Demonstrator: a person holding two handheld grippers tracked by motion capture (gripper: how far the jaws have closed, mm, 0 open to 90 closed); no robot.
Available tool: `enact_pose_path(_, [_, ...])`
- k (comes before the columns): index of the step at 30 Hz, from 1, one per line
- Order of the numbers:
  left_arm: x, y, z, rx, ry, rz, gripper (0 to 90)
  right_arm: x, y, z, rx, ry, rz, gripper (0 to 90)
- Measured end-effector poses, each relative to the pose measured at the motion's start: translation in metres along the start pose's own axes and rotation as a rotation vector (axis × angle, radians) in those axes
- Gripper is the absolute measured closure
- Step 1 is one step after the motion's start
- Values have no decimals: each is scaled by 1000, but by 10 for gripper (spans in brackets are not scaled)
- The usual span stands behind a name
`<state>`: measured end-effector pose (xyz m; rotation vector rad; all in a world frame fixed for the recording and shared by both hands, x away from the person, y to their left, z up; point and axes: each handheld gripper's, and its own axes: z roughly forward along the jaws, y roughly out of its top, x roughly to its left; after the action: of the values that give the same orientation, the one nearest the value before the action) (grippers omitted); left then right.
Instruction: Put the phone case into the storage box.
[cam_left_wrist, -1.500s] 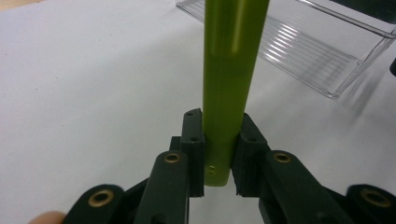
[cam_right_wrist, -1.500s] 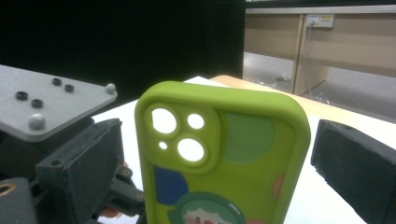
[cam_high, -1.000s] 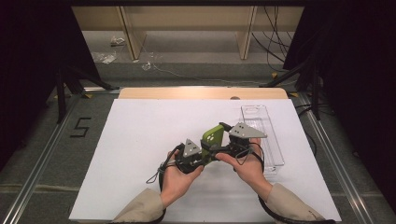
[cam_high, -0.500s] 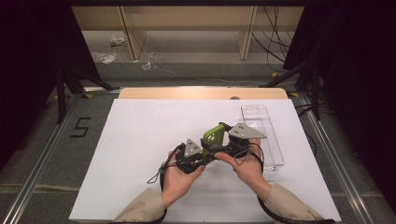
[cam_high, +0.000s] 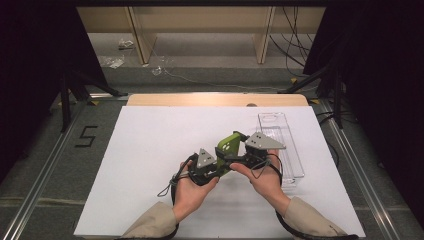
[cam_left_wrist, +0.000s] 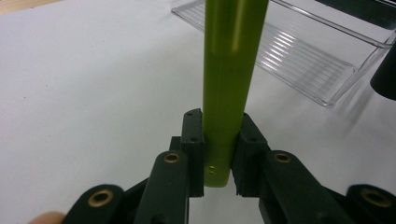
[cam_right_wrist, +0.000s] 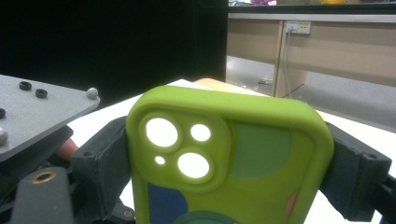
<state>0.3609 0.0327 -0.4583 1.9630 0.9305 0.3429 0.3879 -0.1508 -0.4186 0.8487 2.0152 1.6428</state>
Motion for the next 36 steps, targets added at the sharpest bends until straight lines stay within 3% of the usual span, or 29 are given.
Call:
enact_pose_path(22, [1,2,-2,-26,-10,18,731,0,4,-2,-7,14,-23,168])
enact_pose_path(26, [1,3,-4,-36,-24,39,656,-1,6,-3,-5,23,-25,168])
enact_pose_path(28, [0,4,-4,-40,-31,68,592,-2,7,-4,-9,20,-27,168])
enact_pose_path(30, [-1,5,-4,-41,-18,108,503,-3,8,-5,-10,18,-29,168])
enact_pose_path(33, [-1,6,-6,-6,-6,131,308,-5,9,-7,-12,13,-28,168])
enact_pose_path(36, [-2,7,-9,16,0,162,178,-7,11,-8,-14,9,-30,168])
